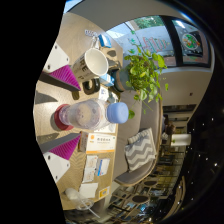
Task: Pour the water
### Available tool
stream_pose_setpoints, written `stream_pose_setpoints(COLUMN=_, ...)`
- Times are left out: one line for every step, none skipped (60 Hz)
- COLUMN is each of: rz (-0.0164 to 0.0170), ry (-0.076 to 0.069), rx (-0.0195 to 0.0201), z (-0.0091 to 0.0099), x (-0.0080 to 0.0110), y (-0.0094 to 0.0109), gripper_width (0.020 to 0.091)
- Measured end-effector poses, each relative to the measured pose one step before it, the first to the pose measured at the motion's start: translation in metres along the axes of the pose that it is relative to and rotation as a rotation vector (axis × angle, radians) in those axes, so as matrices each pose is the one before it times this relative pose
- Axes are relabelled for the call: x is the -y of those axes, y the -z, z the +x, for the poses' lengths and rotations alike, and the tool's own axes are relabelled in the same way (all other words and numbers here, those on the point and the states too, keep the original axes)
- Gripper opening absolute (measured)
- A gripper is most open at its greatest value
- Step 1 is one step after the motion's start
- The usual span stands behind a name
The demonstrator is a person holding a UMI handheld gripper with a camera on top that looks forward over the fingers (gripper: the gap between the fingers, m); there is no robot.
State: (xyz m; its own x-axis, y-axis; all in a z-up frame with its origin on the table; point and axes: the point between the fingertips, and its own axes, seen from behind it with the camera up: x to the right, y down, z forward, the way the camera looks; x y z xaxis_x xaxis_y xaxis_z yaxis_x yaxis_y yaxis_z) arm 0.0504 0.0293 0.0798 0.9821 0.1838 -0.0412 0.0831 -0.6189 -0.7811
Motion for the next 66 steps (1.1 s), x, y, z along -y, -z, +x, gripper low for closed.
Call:
stream_pose_setpoints(rz=-0.00317, ry=0.0054, rx=-0.00881, z=-0.00004, x=0.00030, y=0.00553, gripper_width=0.0856)
stream_pose_setpoints(rz=-0.00308, ry=0.0051, rx=-0.01141, z=0.00059, x=0.00049, y=0.00566, gripper_width=0.0856)
stream_pose_setpoints(rz=-0.00442, ry=0.0045, rx=-0.01257, z=0.00062, x=0.00013, y=0.00590, gripper_width=0.0856)
stream_pose_setpoints(rz=-0.00726, ry=0.0029, rx=-0.01363, z=0.00049, x=-0.00066, y=0.00628, gripper_width=0.0853)
stream_pose_setpoints(rz=-0.00910, ry=0.0003, rx=-0.01350, z=0.00053, x=-0.00108, y=0.00679, gripper_width=0.0855)
stream_pose_setpoints(rz=-0.00830, ry=-0.0004, rx=-0.01222, z=0.00003, x=-0.00084, y=0.00678, gripper_width=0.0852)
stream_pose_setpoints(rz=-0.00890, ry=-0.0012, rx=-0.00811, z=-0.00005, x=-0.00028, y=0.01022, gripper_width=0.0853)
stream_pose_setpoints(rz=-0.00659, ry=-0.0031, rx=-0.00822, z=-0.00058, x=-0.00190, y=0.00648, gripper_width=0.0853)
stream_pose_setpoints(rz=-0.00923, ry=-0.0054, rx=-0.00947, z=-0.00067, x=-0.00204, y=0.00721, gripper_width=0.0853)
stream_pose_setpoints(rz=-0.01050, ry=-0.0072, rx=-0.01078, z=-0.00073, x=-0.00233, y=0.00765, gripper_width=0.0852)
stream_pose_setpoints(rz=-0.01118, ry=-0.0081, rx=-0.01005, z=-0.00081, x=-0.00289, y=0.00795, gripper_width=0.0852)
stream_pose_setpoints(rz=-0.01033, ry=-0.0076, rx=-0.00658, z=-0.00177, x=-0.00274, y=0.00794, gripper_width=0.0851)
stream_pose_setpoints(rz=-0.01244, ry=-0.0062, rx=-0.00401, z=-0.00250, x=-0.00251, y=0.01018, gripper_width=0.0851)
stream_pose_setpoints(rz=-0.00983, ry=-0.0074, rx=-0.00221, z=-0.00274, x=-0.00343, y=0.00859, gripper_width=0.0852)
stream_pose_setpoints(rz=-0.00928, ry=-0.0075, rx=-0.00450, z=-0.00216, x=-0.00330, y=0.00929, gripper_width=0.0852)
stream_pose_setpoints(rz=-0.00901, ry=-0.0086, rx=-0.00367, z=-0.00253, x=-0.00416, y=0.00862, gripper_width=0.0852)
stream_pose_setpoints(rz=-0.00509, ry=-0.0077, rx=-0.00396, z=-0.00210, x=-0.00462, y=0.00785, gripper_width=0.0853)
stream_pose_setpoints(rz=-0.00394, ry=-0.0070, rx=-0.00301, z=-0.00316, x=-0.00354, y=0.00857, gripper_width=0.0853)
stream_pose_setpoints(rz=-0.00063, ry=-0.0053, rx=-0.00086, z=-0.00331, x=-0.00310, y=0.00846, gripper_width=0.0853)
stream_pose_setpoints(rz=-0.00004, ry=-0.0027, rx=-0.00044, z=-0.00345, x=-0.00323, y=0.00809, gripper_width=0.0854)
stream_pose_setpoints(rz=-0.00118, ry=-0.0004, rx=-0.00171, z=-0.00311, x=-0.00370, y=0.00795, gripper_width=0.0854)
stream_pose_setpoints(rz=-0.00501, ry=-0.0002, rx=-0.00488, z=-0.00272, x=-0.00296, y=0.00869, gripper_width=0.0853)
stream_pose_setpoints(rz=-0.00612, ry=0.0013, rx=-0.00807, z=-0.00285, x=-0.00294, y=0.00898, gripper_width=0.0855)
stream_pose_setpoints(rz=-0.00013, ry=0.0024, rx=-0.00553, z=-0.00185, x=-0.00525, y=0.00644, gripper_width=0.0856)
stream_pose_setpoints(rz=-0.00171, ry=0.0043, rx=-0.00545, z=-0.00232, x=-0.00412, y=0.00673, gripper_width=0.0855)
stream_pose_setpoints(rz=-0.00167, ry=0.0045, rx=-0.00411, z=-0.00262, x=-0.00401, y=0.00664, gripper_width=0.0855)
stream_pose_setpoints(rz=-0.00203, ry=0.0041, rx=-0.00400, z=-0.00239, x=-0.00380, y=0.00672, gripper_width=0.0852)
stream_pose_setpoints(rz=-0.00073, ry=0.0018, rx=-0.00394, z=-0.00207, x=-0.00364, y=0.00674, gripper_width=0.0854)
stream_pose_setpoints(rz=0.00078, ry=-0.0007, rx=-0.00410, z=-0.00209, x=-0.00273, y=0.00671, gripper_width=0.0855)
stream_pose_setpoints(rz=-0.00121, ry=-0.0022, rx=-0.00354, z=-0.00259, x=-0.00090, y=0.00885, gripper_width=0.0855)
stream_pose_setpoints(rz=0.00423, ry=-0.0036, rx=0.00085, z=-0.00260, x=-0.00233, y=0.00481, gripper_width=0.0854)
stream_pose_setpoints(rz=0.00336, ry=-0.0041, rx=0.00179, z=-0.00276, x=-0.00173, y=0.00553, gripper_width=0.0853)
stream_pose_setpoints(rz=0.00310, ry=-0.0043, rx=0.00209, z=-0.00257, x=-0.00172, y=0.00531, gripper_width=0.0853)
stream_pose_setpoints(rz=0.00337, ry=-0.0046, rx=0.00211, z=-0.00263, x=-0.00162, y=0.00514, gripper_width=0.0857)
stream_pose_setpoints(rz=0.00254, ry=-0.0047, rx=0.00067, z=-0.00212, x=-0.00153, y=0.00478, gripper_width=0.0856)
stream_pose_setpoints(rz=0.00140, ry=-0.0045, rx=-0.00060, z=-0.00157, x=-0.00178, y=0.00458, gripper_width=0.0855)
stream_pose_setpoints(rz=0.00042, ry=-0.0040, rx=-0.00238, z=-0.00121, x=-0.00183, y=0.00447, gripper_width=0.0855)
stream_pose_setpoints(rz=0.00034, ry=-0.0025, rx=-0.00325, z=-0.00134, x=-0.00006, y=0.00370, gripper_width=0.0853)
stream_pose_setpoints(rz=0.00264, ry=-0.0007, rx=-0.00151, z=-0.00102, x=-0.00141, y=0.00537, gripper_width=0.0854)
stream_pose_setpoints(rz=0.00359, ry=0.0006, rx=0.00019, z=-0.00095, x=-0.00054, y=0.00326, gripper_width=0.0857)
stream_pose_setpoints(rz=0.00311, ry=0.0015, rx=0.00002, z=-0.00059, x=-0.00024, y=0.00296, gripper_width=0.0856)
stream_pose_setpoints(rz=0.00331, ry=0.0016, rx=-0.00179, z=-0.00006, x=-0.00004, y=0.00279, gripper_width=0.0854)
stream_pose_setpoints(rz=0.00424, ry=0.0013, rx=-0.00382, z=0.00050, x=0.00030, y=0.00268, gripper_width=0.0858)
stream_pose_setpoints(rz=0.00484, ry=0.0005, rx=-0.00405, z=0.00071, x=0.00058, y=0.00236, gripper_width=0.0854)
stream_pose_setpoints(rz=0.00369, ry=0.0012, rx=-0.00307, z=0.00030, x=0.00048, y=0.00226, gripper_width=0.0854)
stream_pose_setpoints(rz=0.00269, ry=0.0016, rx=-0.00166, z=-0.00091, x=0.00043, y=0.00097, gripper_width=0.0854)
stream_pose_setpoints(rz=0.00306, ry=0.0031, rx=-0.00210, z=0.00034, x=0.00113, y=0.00128, gripper_width=0.0854)
stream_pose_setpoints(rz=0.00380, ry=0.0025, rx=-0.00321, z=0.00066, x=0.00119, y=0.00131, gripper_width=0.0854)
stream_pose_setpoints(rz=0.00368, ry=0.0000, rx=-0.00285, z=0.00080, x=0.00007, y=0.00110, gripper_width=0.0855)
stream_pose_setpoints(rz=0.00227, ry=-0.0022, rx=-0.00262, z=0.00056, x=0.00055, y=0.00103, gripper_width=0.0855)
stream_pose_setpoints(rz=0.00037, ry=-0.0046, rx=0.00012, z=0.00015, x=0.00045, y=0.00075, gripper_width=0.0856)
stream_pose_setpoints(rz=-0.00006, ry=-0.0047, rx=0.00182, z=0.00004, x=0.00014, y=0.00080, gripper_width=0.0855)
stream_pose_setpoints(rz=0.00030, ry=-0.0034, rx=0.00209, z=0.00008, x=0.00020, y=0.00074, gripper_width=0.0855)
stream_pose_setpoints(rz=0.00143, ry=-0.0022, rx=0.00153, z=0.00044, x=0.00037, y=0.00063, gripper_width=0.0855)
stream_pose_setpoints(rz=0.00431, ry=-0.0007, rx=-0.00040, z=0.00029, x=0.00021, y=0.00010, gripper_width=0.0856)
stream_pose_setpoints(rz=0.00518, ry=0.0011, rx=-0.00002, z=0.00018, x=0.00107, y=0.00022, gripper_width=0.0855)
stream_pose_setpoints(rz=0.00586, ry=0.0044, rx=-0.00303, z=0.00107, x=0.00126, y=0.00001, gripper_width=0.0856)
stream_pose_setpoints(rz=0.00274, ry=0.0053, rx=-0.00445, z=0.00109, x=0.00061, y=0.00073, gripper_width=0.0855)
stream_pose_setpoints(rz=-0.00014, ry=0.0026, rx=-0.00288, z=0.00090, x=-0.00001, y=0.00074, gripper_width=0.0856)
stream_pose_setpoints(rz=-0.00187, ry=0.0003, rx=0.00040, z=-0.00011, x=-0.00024, y=0.00089, gripper_width=0.0854)
stream_pose_setpoints(rz=-0.00159, ry=0.0001, rx=0.00262, z=-0.00036, x=-0.00001, y=0.00037, gripper_width=0.0854)
stream_pose_setpoints(rz=-0.00012, ry=-0.0007, rx=0.00258, z=-0.00039, x=0.00054, y=0.00037, gripper_width=0.0855)
stream_pose_setpoints(rz=0.00218, ry=-0.0014, rx=0.00144, z=-0.00017, x=0.00109, y=-0.00009, gripper_width=0.0854)
stream_pose_setpoints(rz=0.00249, ry=-0.0009, rx=-0.00083, z=0.00044, x=0.00094, y=0.00003, gripper_width=0.0855)
stream_pose_setpoints(rz=0.00123, ry=-0.0005, rx=-0.00206, z=0.00053, x=0.00062, y=0.00018, gripper_width=0.0854)
stream_pose_setpoints(rz=-0.00023, ry=0.0000, rx=-0.00154, z=0.00044, x=0.00014, y=0.00011, gripper_width=0.0856)
